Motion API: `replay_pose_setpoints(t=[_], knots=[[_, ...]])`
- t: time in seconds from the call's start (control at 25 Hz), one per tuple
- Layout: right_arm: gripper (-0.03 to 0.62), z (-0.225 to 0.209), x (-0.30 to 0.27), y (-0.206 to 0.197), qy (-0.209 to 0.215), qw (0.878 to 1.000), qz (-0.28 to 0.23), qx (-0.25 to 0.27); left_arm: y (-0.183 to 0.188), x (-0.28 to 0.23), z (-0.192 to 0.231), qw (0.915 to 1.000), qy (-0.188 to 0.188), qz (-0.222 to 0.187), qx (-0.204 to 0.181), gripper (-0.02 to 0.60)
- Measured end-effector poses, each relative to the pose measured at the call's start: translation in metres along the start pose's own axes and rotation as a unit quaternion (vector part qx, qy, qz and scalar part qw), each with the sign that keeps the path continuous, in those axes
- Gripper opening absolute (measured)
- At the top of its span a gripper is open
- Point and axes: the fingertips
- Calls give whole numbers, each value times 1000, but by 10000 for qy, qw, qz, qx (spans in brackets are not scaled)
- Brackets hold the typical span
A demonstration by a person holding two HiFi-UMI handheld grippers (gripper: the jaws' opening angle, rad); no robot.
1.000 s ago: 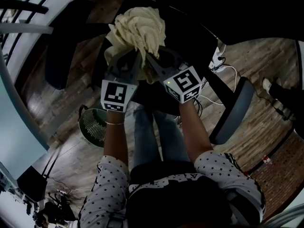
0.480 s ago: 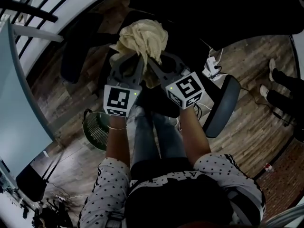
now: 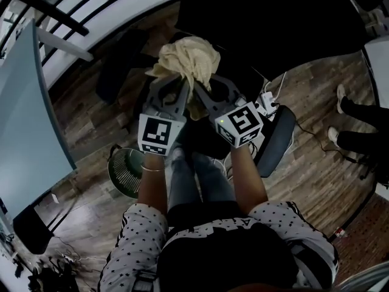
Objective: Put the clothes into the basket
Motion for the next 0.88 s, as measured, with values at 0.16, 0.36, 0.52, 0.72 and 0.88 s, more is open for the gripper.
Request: replay_pose_setpoints(t=[0.16,0.36,0.52,0.72,0.88], knots=[[74,4,11,25,21,9999,-133,65,26,9,-4,9999,66,-93,-69,29],[74,-1,19,57,110,9995,-266,160,59,9,-7,9994,230,-270,17,29],[74,2,34,78,43,9991,-346,258,81,15,-17,9994,223,-239,-122,28],[74,-2,49,101,-122,9983,-523,236,109,14,-27,9991,73,-194,-367,28],[74,-6,61,125,-71,9971,-648,384,134,15,-34,9985,124,-279,-443,28]])
Point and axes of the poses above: the fingertips, and each gripper's own axes: x backward along the fingers, z to its left, y out of its top, and after that the axes turned 6 degrees about -y, right-handed
